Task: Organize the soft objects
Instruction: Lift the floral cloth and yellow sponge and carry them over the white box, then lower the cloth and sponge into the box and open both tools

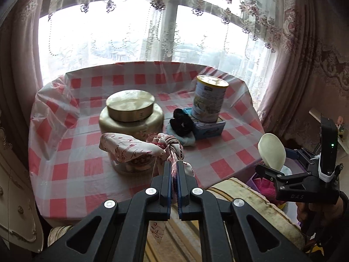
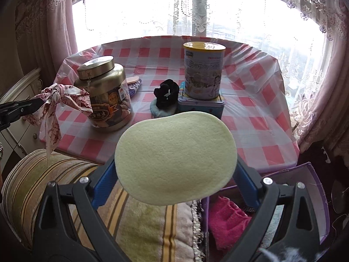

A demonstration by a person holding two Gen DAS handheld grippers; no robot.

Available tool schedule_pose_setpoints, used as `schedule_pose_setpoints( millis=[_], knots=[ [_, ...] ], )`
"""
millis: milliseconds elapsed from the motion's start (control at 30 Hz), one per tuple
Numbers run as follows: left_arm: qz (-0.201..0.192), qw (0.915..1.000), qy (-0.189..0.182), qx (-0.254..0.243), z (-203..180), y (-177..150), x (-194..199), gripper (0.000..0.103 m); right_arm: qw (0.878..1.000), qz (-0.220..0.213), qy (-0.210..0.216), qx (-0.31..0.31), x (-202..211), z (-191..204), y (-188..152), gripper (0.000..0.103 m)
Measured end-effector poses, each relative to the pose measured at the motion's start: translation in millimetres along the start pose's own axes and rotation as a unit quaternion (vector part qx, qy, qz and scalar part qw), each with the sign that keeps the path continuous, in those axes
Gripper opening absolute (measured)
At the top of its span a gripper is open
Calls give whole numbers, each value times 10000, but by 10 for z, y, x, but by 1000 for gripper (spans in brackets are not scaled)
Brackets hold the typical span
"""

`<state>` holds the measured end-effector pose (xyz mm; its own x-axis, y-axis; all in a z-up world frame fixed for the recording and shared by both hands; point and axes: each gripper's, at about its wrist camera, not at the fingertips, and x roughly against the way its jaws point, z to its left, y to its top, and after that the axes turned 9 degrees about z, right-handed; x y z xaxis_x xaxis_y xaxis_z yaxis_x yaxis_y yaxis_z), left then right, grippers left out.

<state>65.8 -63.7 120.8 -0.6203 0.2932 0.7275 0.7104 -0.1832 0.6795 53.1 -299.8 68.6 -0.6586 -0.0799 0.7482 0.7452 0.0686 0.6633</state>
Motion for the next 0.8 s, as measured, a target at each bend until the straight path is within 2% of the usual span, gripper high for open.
schedule_pose_setpoints(
  millis=[200, 500, 700, 800],
  knots=[
    [21, 9981, -371, -493, -524, 88, -77, 4, 9987, 4, -356, -354, 176, -428, -168, 97],
    [176, 9903, -955, -989, -1199, 129, -259, 4, 9922, 43, -840, -918, 349, -998, -349, 97],
    [374, 9791, -1570, -1235, -1651, 64, -380, 5, 9864, 46, -1148, -1171, 417, -1225, -396, 97],
    [525, 9677, -2075, -1336, -1821, 20, -428, 15, 9830, 76, -1324, -1270, 422, -1306, -406, 97]
  ],
)
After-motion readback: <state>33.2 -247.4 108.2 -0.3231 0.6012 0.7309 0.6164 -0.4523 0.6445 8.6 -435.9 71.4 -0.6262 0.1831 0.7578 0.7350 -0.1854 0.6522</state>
